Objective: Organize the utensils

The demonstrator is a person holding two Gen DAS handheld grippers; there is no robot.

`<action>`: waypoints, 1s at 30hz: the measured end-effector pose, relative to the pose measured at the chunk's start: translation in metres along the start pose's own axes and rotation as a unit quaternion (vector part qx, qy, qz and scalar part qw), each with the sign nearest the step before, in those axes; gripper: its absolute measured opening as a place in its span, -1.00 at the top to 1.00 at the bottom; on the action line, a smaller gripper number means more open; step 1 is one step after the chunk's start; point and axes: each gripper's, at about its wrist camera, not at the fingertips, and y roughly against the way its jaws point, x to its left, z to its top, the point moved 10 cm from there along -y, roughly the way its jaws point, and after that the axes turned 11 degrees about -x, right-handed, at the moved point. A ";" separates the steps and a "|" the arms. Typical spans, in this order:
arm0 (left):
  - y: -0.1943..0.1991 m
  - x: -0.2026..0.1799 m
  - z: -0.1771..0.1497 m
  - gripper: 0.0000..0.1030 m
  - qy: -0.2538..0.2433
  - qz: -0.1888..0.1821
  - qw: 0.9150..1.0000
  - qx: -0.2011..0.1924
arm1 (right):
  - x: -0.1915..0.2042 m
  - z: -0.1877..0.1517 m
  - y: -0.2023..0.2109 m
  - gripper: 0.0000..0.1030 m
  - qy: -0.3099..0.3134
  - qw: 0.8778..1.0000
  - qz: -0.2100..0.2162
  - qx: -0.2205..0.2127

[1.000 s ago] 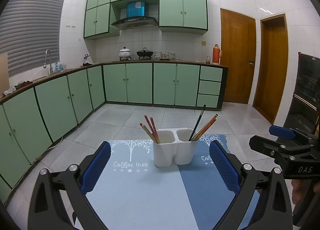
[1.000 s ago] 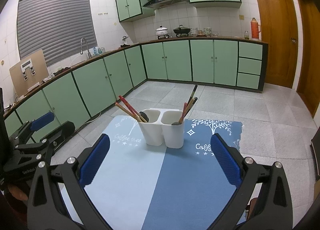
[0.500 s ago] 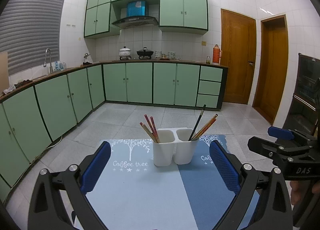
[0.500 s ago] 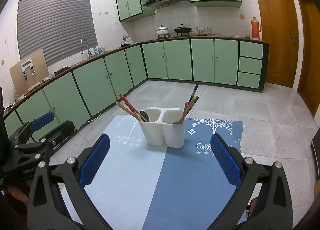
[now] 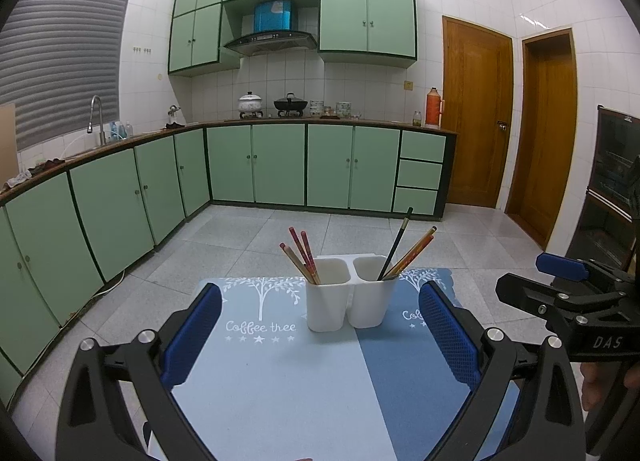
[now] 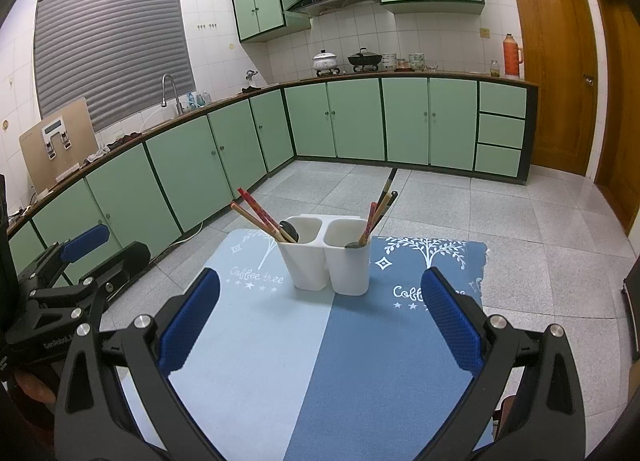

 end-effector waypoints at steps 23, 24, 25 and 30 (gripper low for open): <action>-0.001 0.000 -0.003 -0.88 0.001 -0.001 1.000 0.000 | 0.002 -0.001 -0.002 -0.90 0.001 1.000 0.000 0.000; -0.001 0.000 -0.004 -0.88 0.001 -0.001 1.000 0.000 | 0.002 -0.001 -0.002 -0.90 0.001 1.000 0.000 0.000; -0.002 0.000 -0.005 -0.88 0.001 -0.001 1.000 0.001 | 0.001 0.000 -0.001 -0.90 0.001 1.000 0.000 0.000; -0.002 0.000 -0.005 -0.88 0.002 -0.001 1.000 0.001 | 0.003 -0.002 -0.003 -0.90 0.000 1.000 0.000 0.002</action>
